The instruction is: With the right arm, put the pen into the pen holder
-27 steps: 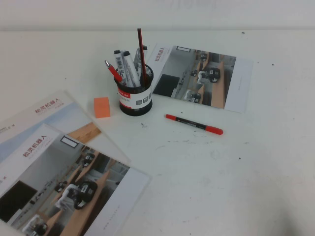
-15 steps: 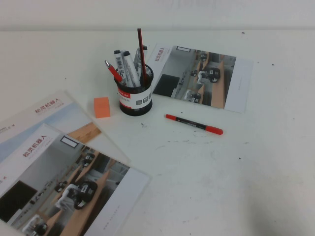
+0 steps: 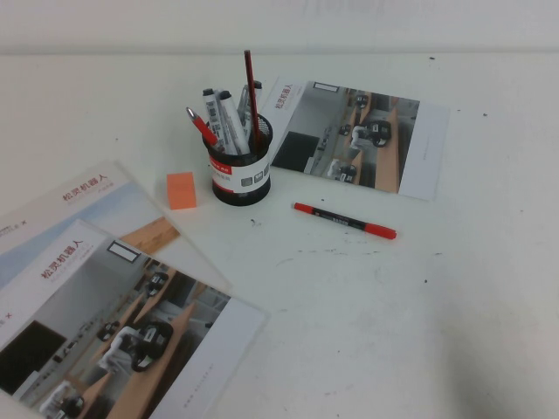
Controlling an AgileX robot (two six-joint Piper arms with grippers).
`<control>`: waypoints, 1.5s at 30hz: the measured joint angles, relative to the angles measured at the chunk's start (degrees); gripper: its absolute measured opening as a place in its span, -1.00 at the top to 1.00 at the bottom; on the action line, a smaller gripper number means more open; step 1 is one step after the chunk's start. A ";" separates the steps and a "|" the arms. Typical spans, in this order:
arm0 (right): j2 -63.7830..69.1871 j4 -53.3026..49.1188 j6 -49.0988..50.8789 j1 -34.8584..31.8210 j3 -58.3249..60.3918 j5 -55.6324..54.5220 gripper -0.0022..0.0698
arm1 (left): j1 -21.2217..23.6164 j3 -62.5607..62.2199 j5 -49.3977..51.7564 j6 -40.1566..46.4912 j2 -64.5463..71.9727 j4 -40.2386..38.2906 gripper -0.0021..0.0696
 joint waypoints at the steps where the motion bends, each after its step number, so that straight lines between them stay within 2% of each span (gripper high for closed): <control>1: 0.00 0.15 -3.71 0.00 -0.55 0.67 1.00 | 0.00 0.00 0.00 0.00 0.00 0.00 0.94; 4: 0.85 0.26 -19.09 0.00 -6.00 4.62 1.00 | 0.00 0.00 0.00 0.00 0.00 0.00 0.94; 7: 6.65 -0.67 -30.16 0.00 -12.98 7.40 1.00 | 0.00 0.00 0.00 0.00 0.00 0.00 0.94; 12: 21.24 -6.83 -37.14 0.00 -24.06 12.19 1.00 | 0.00 0.00 0.00 0.00 0.00 0.00 0.94; 21: 47.33 -20.56 -37.61 0.00 -43.34 27.48 1.00 | 0.00 0.00 0.00 0.00 0.00 0.00 0.94; 30: 69.51 -36.60 -30.53 0.54 -64.41 49.46 1.00 | 0.00 0.00 0.00 0.00 0.00 0.00 0.94; 37: 84.43 -58.09 -25.01 9.41 -77.51 61.89 1.00 | 0.00 0.00 0.00 0.00 0.00 0.00 0.94; 45: 98.17 -67.70 -24.82 19.45 -87.01 62.75 0.98 | 0.00 0.00 0.00 0.00 0.00 0.00 0.94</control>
